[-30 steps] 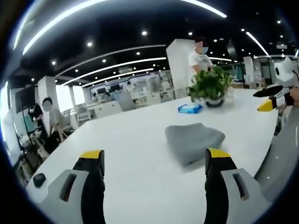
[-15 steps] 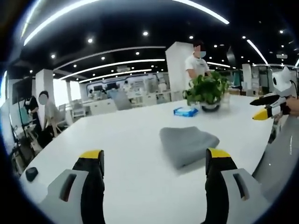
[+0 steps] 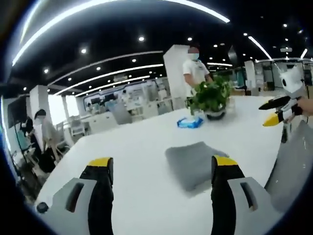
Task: Open the folded towel by lifting each exposed corner and separating the folded layers until the towel lies flat within the target outline without major curled edges
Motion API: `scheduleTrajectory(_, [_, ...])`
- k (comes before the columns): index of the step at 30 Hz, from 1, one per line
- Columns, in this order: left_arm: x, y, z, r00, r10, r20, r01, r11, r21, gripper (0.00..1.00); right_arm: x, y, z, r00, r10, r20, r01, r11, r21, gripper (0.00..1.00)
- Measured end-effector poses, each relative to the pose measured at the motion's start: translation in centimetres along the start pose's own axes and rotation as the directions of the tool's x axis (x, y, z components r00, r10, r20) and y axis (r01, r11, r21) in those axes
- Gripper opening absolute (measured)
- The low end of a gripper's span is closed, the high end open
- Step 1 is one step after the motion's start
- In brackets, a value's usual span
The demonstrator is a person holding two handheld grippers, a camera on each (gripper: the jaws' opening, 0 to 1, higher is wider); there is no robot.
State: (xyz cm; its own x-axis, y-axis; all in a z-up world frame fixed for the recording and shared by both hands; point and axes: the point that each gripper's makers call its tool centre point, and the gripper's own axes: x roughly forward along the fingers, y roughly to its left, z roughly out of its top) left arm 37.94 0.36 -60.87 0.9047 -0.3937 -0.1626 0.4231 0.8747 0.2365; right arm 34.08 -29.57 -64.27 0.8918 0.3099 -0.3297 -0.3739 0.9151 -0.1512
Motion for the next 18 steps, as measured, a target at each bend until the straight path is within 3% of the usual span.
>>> scheduleTrajectory(2, [1.2,-1.5,0.4,0.999,-0.045,-0.009,0.046,0.995,0.09,0.75,-0.4,-0.2,0.6,1.0,-0.003,0.014,0.003,1.0,0.011,0.64])
scheduleTrajectory(4, [2.6,-3.5,-0.1,0.993,-0.11,-0.04,0.113,0.99,0.084,0.68,-0.7,-0.4,1.0,0.999,-0.016,0.029,0.015,1.0,0.014,0.64])
scheduleTrajectory(8, [5.0,-6.6,-0.4,0.976,-0.206,-0.067,0.212,0.972,0.099,0.66,-1.2,-0.9,1.1,0.999,-0.03,0.016,0.03,0.999,-0.012,0.6])
scheduleTrajectory(10, [6.3,-8.9,-0.3,0.955,-0.284,-0.088,0.295,0.941,0.165,0.62,-1.8,-1.5,1.6,0.999,-0.047,0.015,0.047,0.998,-0.047,0.53])
scheduleTrajectory(12, [7.7,-10.7,-0.6,0.935,-0.338,-0.108,0.353,0.912,0.208,0.58,-2.0,-1.8,1.9,0.998,-0.052,0.016,0.053,0.998,-0.04,0.53])
scheduleTrajectory(14, [9.0,-12.6,-1.5,0.909,-0.392,-0.141,0.414,0.888,0.199,0.56,-1.7,-2.0,1.7,0.999,-0.048,-0.001,0.048,0.999,-0.018,0.55])
scheduleTrajectory(18, [11.0,-14.6,-3.8,0.881,-0.428,-0.202,0.465,0.863,0.199,0.48,-0.5,-2.4,0.4,0.997,-0.047,-0.053,0.046,0.999,-0.013,0.55])
